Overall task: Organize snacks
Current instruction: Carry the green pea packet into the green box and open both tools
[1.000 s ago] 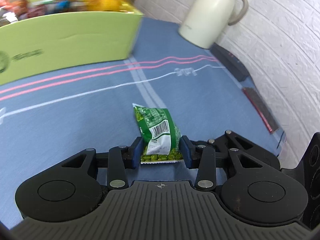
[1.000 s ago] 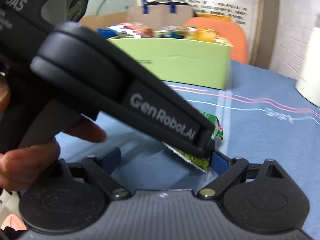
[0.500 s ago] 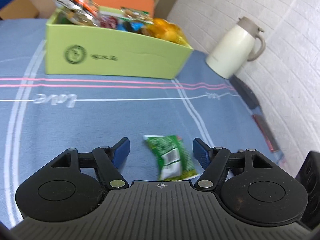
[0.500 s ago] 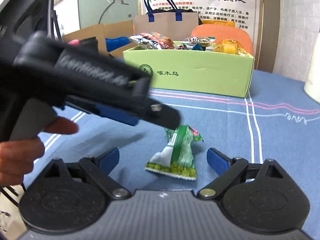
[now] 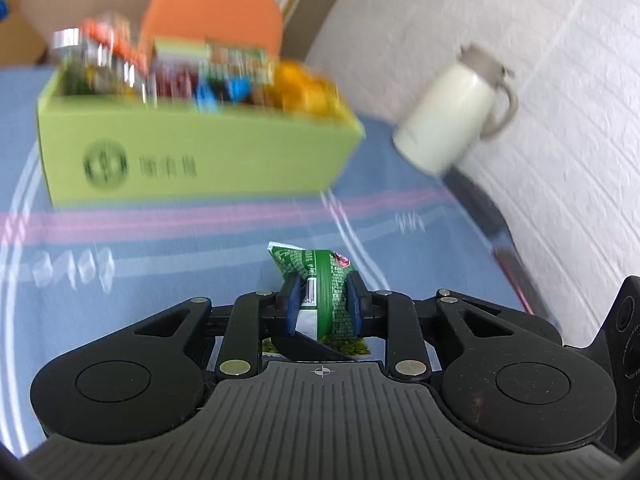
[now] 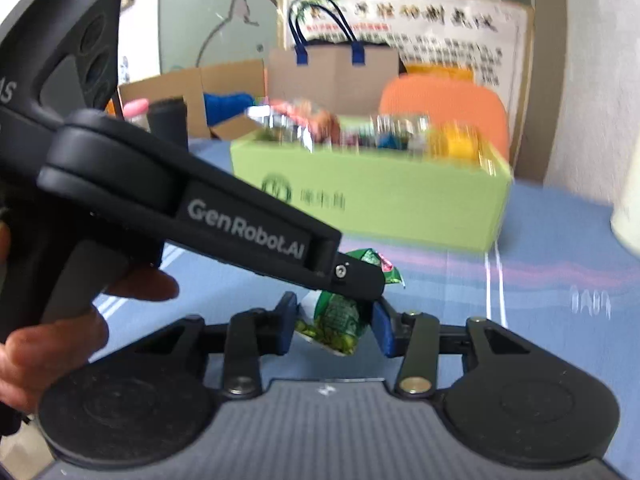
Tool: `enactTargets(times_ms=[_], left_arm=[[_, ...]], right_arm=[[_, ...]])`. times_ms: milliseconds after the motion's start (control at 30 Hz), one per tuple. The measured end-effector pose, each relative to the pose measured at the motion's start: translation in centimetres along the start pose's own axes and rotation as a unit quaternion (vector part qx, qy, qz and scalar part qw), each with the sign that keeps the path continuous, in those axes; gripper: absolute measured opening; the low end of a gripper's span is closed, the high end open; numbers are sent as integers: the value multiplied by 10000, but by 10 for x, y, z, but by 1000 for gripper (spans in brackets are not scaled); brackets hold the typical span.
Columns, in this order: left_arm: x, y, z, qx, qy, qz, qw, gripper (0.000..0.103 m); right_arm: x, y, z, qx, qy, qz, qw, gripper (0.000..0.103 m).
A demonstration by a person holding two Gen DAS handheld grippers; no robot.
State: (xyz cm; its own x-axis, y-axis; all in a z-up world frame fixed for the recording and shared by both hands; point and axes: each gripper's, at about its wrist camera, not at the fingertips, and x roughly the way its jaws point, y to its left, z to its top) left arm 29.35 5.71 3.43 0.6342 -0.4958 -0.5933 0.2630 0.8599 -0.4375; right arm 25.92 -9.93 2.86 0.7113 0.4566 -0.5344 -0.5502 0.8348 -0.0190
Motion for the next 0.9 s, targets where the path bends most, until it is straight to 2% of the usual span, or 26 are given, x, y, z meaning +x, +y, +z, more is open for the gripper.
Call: enactTargets(times_ms=[167, 300, 433, 500, 567, 600, 633, 700, 767, 833, 867, 900], left_arm=[[-9, 6, 70, 122, -739, 298, 9967, 0], [4, 16, 126, 242, -1113, 753, 9906, 0], [41, 45, 159, 143, -971, 1057, 9895, 0], [61, 60, 163, 31, -771, 1241, 9893, 0], [75, 65, 157, 198, -800, 1625, 9833, 0], [77, 64, 152, 324, -880, 1716, 9807, 6], [79, 62, 149, 437, -945, 1803, 9781, 15], [79, 58, 146, 622, -997, 1940, 9739, 24], [72, 55, 145, 613, -1011, 1830, 9760, 35], [58, 51, 143, 540, -1151, 1674, 9777, 54], [50, 45, 141, 564, -1256, 1703, 9757, 57], [42, 40, 140, 638, -1358, 1746, 9731, 63]], right_arm=[[37, -14, 67, -541, -562, 53, 9969, 51], [89, -28, 116, -737, -641, 187, 9950, 55], [145, -43, 134, -591, -233, 413, 9971, 55], [168, -48, 127, -520, -43, 571, 9970, 55], [175, -44, 120, -630, -67, 593, 9962, 60], [173, -44, 119, -656, -85, 606, 9960, 66], [172, -42, 118, -653, -108, 609, 9959, 68], [167, -40, 117, -634, -138, 618, 9960, 71], [163, -41, 121, -620, -217, 528, 9964, 77], [147, -40, 119, -645, -378, 307, 9967, 91], [141, -44, 120, -650, -503, 177, 9965, 96], [132, -47, 120, -610, -582, 167, 9963, 97]])
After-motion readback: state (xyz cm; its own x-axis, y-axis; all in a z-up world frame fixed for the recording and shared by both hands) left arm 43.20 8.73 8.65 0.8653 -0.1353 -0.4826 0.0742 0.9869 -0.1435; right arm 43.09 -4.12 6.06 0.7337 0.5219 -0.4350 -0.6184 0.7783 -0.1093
